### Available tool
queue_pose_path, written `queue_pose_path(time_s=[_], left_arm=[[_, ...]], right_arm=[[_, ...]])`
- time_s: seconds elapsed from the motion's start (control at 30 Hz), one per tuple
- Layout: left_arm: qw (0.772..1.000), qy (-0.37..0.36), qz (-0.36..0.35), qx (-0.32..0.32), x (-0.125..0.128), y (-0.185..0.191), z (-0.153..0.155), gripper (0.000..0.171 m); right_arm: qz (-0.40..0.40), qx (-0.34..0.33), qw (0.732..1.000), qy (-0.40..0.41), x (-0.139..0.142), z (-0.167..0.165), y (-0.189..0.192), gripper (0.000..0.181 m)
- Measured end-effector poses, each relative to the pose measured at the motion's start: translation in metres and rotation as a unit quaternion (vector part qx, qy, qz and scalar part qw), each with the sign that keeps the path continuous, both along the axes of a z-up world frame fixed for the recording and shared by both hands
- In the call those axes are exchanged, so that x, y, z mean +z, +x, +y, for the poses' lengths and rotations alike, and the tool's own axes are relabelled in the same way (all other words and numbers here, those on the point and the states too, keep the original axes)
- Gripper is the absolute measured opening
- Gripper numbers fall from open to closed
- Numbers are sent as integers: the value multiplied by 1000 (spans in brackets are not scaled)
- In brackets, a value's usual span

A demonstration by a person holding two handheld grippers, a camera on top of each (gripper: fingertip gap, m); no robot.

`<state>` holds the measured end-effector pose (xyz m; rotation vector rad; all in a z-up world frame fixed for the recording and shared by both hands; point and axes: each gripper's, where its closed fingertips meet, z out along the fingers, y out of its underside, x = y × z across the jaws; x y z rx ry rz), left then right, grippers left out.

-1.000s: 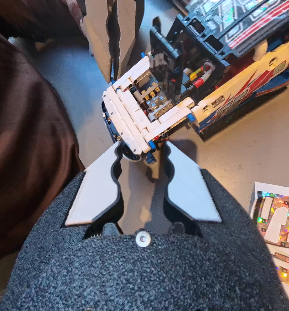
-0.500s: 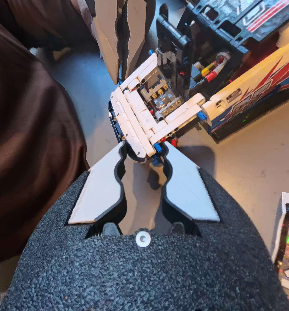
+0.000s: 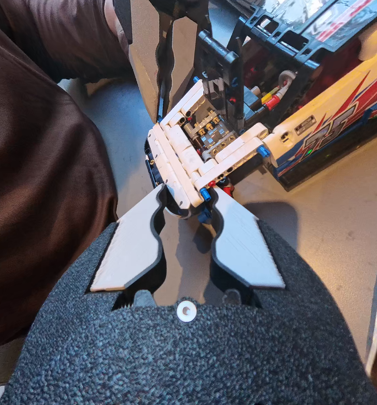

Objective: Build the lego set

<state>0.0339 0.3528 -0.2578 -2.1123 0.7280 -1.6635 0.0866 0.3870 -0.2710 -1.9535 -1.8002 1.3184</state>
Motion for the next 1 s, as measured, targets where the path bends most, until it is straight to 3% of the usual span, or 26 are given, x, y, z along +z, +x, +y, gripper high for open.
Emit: queue_pose_path(time_s=[0.4,0.67,1.0], left_arm=[[1000,27,8,7,0,1,1,2],[1000,18,0,3,1,1,1,2],[1000,16,7,9,0,4,3,1]], right_arm=[[-16,26,1000,8,-1,1,1,37],[-52,3,999,13,-2,1,3,39],[-35,17,999,19,-2,1,1,37]])
